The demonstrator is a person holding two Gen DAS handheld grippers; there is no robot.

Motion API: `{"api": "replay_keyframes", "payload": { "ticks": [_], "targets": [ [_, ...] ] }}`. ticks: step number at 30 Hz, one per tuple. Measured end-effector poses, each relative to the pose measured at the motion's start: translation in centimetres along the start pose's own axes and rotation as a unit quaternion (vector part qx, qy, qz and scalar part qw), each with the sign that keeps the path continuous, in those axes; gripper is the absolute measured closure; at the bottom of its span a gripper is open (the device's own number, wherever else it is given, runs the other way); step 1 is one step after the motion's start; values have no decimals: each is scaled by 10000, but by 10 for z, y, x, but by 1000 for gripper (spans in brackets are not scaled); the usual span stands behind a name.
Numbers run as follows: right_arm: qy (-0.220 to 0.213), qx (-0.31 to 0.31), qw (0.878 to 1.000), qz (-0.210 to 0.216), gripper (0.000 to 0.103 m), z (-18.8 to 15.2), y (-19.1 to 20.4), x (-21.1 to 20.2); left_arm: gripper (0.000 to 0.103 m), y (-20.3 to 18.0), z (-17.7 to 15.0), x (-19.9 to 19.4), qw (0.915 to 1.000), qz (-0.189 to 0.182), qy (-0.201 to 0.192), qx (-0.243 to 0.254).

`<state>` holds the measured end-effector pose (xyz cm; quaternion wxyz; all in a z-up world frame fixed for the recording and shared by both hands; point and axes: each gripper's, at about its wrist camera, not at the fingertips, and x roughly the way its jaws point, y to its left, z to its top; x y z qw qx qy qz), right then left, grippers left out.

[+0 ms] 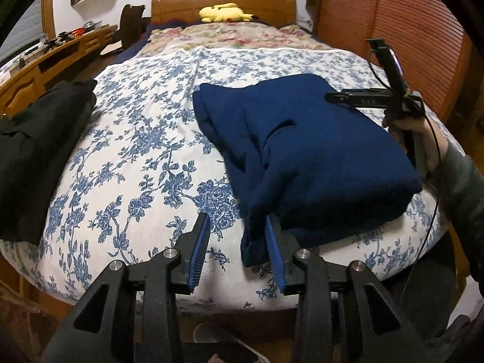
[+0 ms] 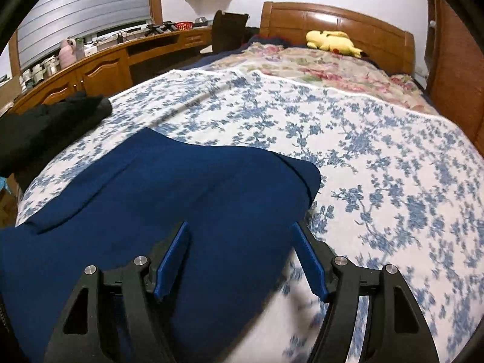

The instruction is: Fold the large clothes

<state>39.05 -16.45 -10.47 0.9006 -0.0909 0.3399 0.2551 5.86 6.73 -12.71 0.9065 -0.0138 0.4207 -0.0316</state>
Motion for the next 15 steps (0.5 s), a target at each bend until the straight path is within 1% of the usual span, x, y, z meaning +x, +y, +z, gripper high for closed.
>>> {"api": "replay_keyframes", "payload": {
  "ticks": [4, 5, 7, 10, 12, 15],
  "targets": [
    [47, 130, 9998, 114, 22, 4, -12, 28, 65, -4, 0, -3, 9999, 144, 35, -77],
    [70, 181, 9996, 186, 19, 5, -15, 34, 65, -5, -1, -4, 9998, 181, 57, -91],
    [96, 349, 9988, 344, 17, 3, -22, 43, 65, -6, -5, -3, 9996, 233, 149, -92],
    [35, 573, 9969, 545, 17, -1, -30, 45, 65, -11, -12, -3, 9991, 291, 314, -45],
    [-38, 628, 9969, 479, 17, -3, -32, 42, 65, -12, -13, 0, 9989, 259, 398, -16],
    [-55, 528, 9977, 412, 17, -3, -27, 42, 65, -16, -10, 5, 9986, 223, 480, 55]
  ]
}}
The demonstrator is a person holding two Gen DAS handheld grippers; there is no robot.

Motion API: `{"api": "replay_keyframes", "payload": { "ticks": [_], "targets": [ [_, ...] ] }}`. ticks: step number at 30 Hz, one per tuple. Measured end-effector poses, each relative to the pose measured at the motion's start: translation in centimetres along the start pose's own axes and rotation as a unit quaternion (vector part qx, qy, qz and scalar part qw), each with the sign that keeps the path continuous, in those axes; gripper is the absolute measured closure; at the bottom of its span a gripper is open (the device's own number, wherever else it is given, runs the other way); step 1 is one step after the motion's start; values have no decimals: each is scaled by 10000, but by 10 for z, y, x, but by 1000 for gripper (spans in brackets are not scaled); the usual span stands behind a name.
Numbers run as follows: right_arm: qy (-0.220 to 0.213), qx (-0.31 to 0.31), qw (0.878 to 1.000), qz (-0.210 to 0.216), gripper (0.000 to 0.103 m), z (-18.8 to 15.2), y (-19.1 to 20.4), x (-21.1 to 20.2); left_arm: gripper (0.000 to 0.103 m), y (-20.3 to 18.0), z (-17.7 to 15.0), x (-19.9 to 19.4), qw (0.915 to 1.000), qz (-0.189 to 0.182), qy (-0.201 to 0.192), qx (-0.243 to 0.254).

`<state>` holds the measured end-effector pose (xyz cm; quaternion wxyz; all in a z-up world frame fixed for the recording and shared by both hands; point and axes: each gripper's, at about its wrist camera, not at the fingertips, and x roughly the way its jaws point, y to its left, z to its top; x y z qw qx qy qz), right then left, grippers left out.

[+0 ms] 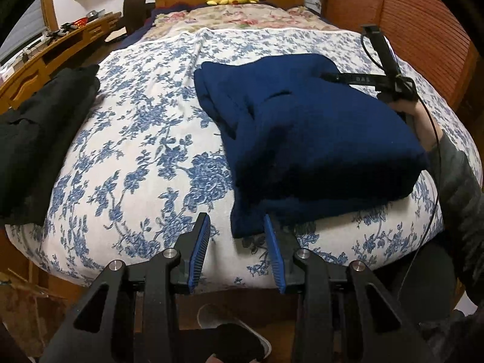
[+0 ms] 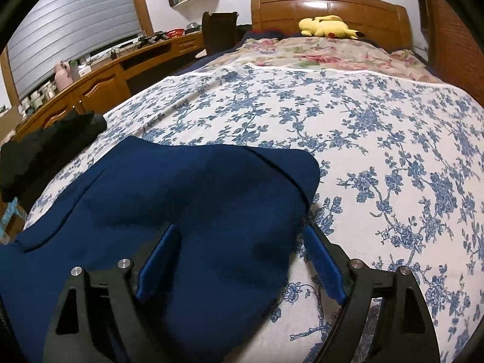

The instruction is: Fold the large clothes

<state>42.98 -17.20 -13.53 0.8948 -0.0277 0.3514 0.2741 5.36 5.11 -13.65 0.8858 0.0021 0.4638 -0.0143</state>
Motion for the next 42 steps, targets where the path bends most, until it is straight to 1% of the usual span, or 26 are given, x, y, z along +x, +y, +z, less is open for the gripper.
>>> {"api": "replay_keyframes", "payload": {
  "ticks": [4, 11, 13, 18, 22, 32, 37, 42],
  "targets": [
    [35, 79, 9999, 66, 17, -1, -3, 2, 65, -4, 7, 8, 10000, -36, 35, 29],
    [107, 201, 9996, 174, 17, -1, -10, 1, 65, 0, 8, 15, 9997, -126, 85, -207],
    [115, 209, 9996, 175, 17, -1, -9, 1, 65, -1, 7, 15, 9997, -112, 61, -213],
    [144, 284, 9992, 232, 17, -1, -10, 3, 65, -3, 9, 24, 9995, -261, 78, -128],
    [199, 352, 9988, 270, 17, -2, -10, 4, 65, -3, 9, 29, 9993, -369, -22, -103],
    [240, 478, 9980, 342, 17, -2, -10, 6, 65, 2, 0, 27, 9976, -548, -265, -343],
    [238, 493, 9979, 346, 17, -2, -10, 6, 65, 2, -3, 26, 9973, -582, -359, -257],
    [258, 563, 9973, 403, 17, -2, -12, 7, 65, 5, -4, 25, 9962, -692, -413, -318]
  ]
}}
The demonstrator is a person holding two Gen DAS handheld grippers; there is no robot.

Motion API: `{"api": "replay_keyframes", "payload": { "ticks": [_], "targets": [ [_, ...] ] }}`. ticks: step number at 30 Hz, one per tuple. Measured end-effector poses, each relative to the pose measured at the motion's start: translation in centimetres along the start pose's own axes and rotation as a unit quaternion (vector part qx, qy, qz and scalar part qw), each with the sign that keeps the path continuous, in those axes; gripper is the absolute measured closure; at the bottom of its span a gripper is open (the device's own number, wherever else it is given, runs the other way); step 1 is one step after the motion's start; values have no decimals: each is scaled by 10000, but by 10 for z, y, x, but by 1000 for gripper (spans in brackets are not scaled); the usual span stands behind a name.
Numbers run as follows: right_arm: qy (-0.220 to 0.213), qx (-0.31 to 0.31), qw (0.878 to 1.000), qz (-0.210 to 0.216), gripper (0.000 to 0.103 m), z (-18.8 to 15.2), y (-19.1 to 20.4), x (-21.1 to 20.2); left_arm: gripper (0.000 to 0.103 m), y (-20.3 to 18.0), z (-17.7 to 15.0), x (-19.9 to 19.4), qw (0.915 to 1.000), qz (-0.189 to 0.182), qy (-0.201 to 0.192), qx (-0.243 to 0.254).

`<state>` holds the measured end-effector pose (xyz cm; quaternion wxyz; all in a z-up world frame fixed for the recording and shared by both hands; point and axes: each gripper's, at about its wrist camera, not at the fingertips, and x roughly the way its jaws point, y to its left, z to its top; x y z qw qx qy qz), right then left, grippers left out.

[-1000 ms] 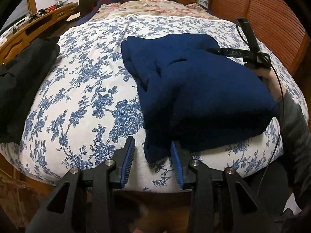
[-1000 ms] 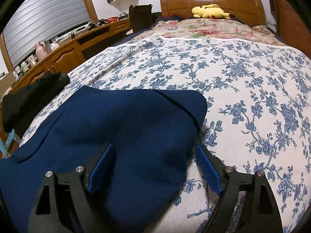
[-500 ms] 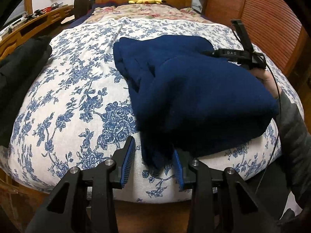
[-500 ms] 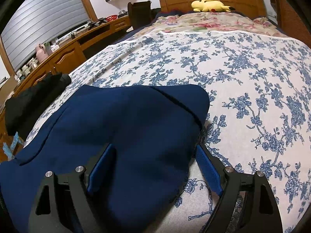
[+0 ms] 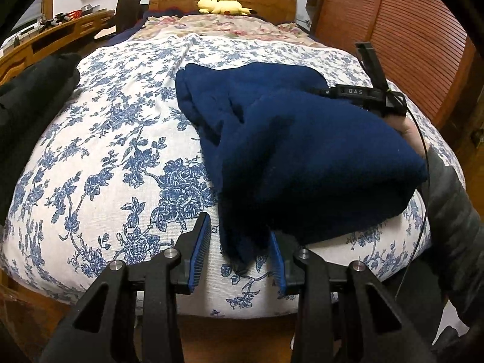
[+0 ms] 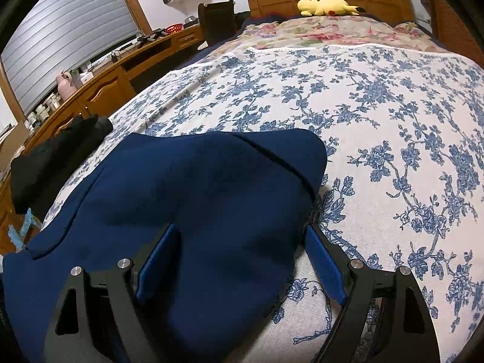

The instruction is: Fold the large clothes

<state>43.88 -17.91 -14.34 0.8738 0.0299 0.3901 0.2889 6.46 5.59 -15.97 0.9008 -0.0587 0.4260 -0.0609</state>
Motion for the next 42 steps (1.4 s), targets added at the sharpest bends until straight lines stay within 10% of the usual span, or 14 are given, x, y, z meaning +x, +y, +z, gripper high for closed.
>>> {"api": "replay_keyframes", "payload": {
  "ticks": [13, 24, 42],
  "targets": [
    [31, 120, 9999, 44, 17, 1, 2, 3, 71, 5, -2, -2, 9996, -287, -76, 19],
    [-44, -68, 9996, -273, 97, 11, 21, -14, 94, 3, 7, -22, 9985, -472, -259, 117],
    [-1012, -1169, 9849, -781, 101, 90, 154, -75, 96, 92, 60, -103, 9898, -154, -1411, 127]
  ]
}}
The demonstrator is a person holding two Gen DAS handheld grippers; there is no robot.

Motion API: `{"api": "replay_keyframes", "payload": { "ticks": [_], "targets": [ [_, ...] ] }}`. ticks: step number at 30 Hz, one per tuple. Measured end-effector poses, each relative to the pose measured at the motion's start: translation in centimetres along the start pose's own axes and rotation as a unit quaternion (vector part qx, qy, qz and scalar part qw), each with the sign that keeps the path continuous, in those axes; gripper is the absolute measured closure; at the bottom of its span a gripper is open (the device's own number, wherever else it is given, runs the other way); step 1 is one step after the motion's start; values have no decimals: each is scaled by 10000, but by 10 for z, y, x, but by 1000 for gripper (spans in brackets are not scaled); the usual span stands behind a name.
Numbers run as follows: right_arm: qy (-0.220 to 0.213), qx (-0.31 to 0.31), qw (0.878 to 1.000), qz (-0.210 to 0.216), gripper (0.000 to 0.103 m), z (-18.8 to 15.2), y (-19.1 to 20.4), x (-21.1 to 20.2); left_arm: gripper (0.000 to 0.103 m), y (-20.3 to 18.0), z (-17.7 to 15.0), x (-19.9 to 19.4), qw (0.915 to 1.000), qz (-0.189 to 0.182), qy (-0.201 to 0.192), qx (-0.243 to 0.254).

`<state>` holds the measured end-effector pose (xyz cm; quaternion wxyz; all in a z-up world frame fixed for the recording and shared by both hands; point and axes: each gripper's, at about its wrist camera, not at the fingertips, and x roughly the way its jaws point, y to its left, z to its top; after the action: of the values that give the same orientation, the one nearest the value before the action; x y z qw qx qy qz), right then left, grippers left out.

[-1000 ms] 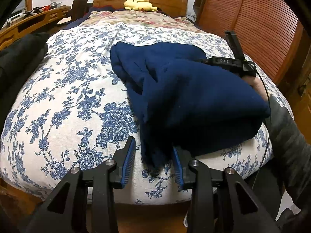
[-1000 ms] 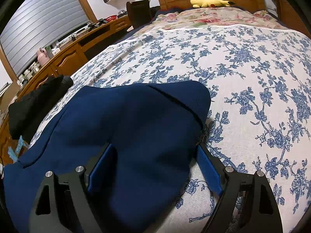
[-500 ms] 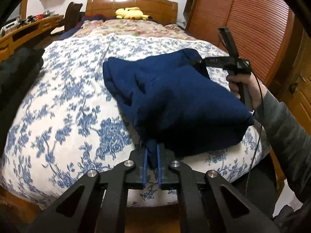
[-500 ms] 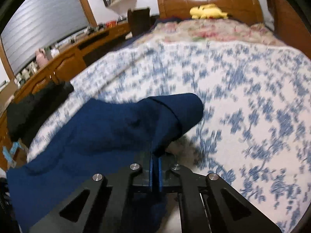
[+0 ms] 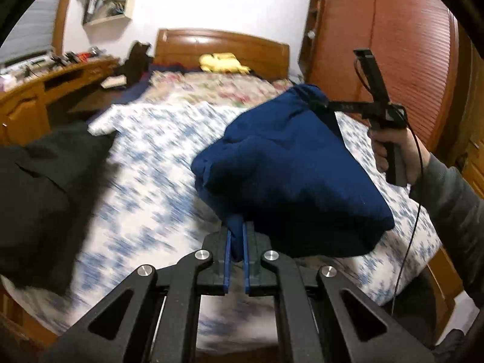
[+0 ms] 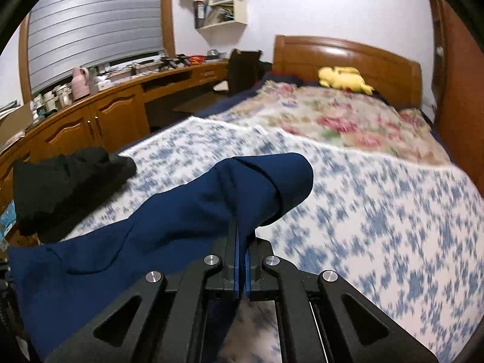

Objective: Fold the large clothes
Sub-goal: 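Lift the folded jacket with both tools and carry it toward the desk, then lower the folded jacket onto the dark clothes pile and open both tools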

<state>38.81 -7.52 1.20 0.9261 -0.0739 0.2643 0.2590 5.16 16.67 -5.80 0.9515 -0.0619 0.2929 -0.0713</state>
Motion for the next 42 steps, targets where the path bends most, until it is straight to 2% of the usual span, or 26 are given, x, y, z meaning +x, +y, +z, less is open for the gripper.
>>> {"api": "replay_keyframes", "payload": {
  "ticks": [6, 11, 15, 19, 21, 23, 25, 27, 28, 30, 32, 33, 34, 37, 39, 42],
  "targets": [
    [-296, -505, 9983, 37, 101, 62, 71, 19, 96, 74, 49, -40, 9970, 606, -484, 54],
    [-614, -767, 9951, 148, 101, 115, 135, 39, 96, 136, 87, -79, 9880, 1293, -844, 49],
    [-811, -838, 9927, 300, 101, 148, 190, 60, 96, 175, 99, -104, 9782, 1830, -984, -15],
    [-809, -804, 9920, 536, 101, 161, 242, 93, 96, 221, 91, -121, 9691, 2257, -958, -269],
    [-699, -808, 9921, 662, 101, 158, 265, 115, 96, 244, 81, -121, 9642, 2501, -803, -367],
    [-506, -851, 9928, 670, 100, 149, 282, 140, 96, 268, 66, -109, 9610, 2668, -461, -568],
    [160, -1024, 9922, 692, 97, 134, 300, 173, 96, 283, 48, -98, 9605, 2676, -126, -750],
    [814, -1155, 9879, 635, 93, 109, 308, 198, 96, 285, 34, -93, 9589, 2730, -53, -768],
    [833, -1192, 9876, 587, 93, 100, 308, 200, 94, 285, 27, -93, 9581, 2755, -65, -775],
    [760, -1291, 9866, 643, 88, 85, 308, 195, 82, 281, 18, -99, 9596, 2697, -147, -793],
    [721, -1407, 9849, 701, 65, 77, 309, 188, 74, 276, 13, -106, 9616, 2612, -206, -815],
    [674, -1437, 9844, 759, 62, 72, 307, 179, 68, 270, 12, -111, 9617, 2612, -249, -794],
    [655, -1455, 9837, 824, 58, 71, 310, 172, 67, 263, 11, -115, 9617, 2615, -299, -761],
    [549, -1468, 9821, 1046, 57, 57, 302, 138, 62, 246, 15, -124, 9637, 2541, -345, -743],
    [469, -1420, 9816, 1191, 56, 52, 292, 114, 47, 236, 14, -127, 9659, 2431, -397, -804],
    [324, -1338, 9811, 1357, 56, 46, 265, 81, 33, 218, 18, -125, 9673, 2352, -425, -853]
  ]
}}
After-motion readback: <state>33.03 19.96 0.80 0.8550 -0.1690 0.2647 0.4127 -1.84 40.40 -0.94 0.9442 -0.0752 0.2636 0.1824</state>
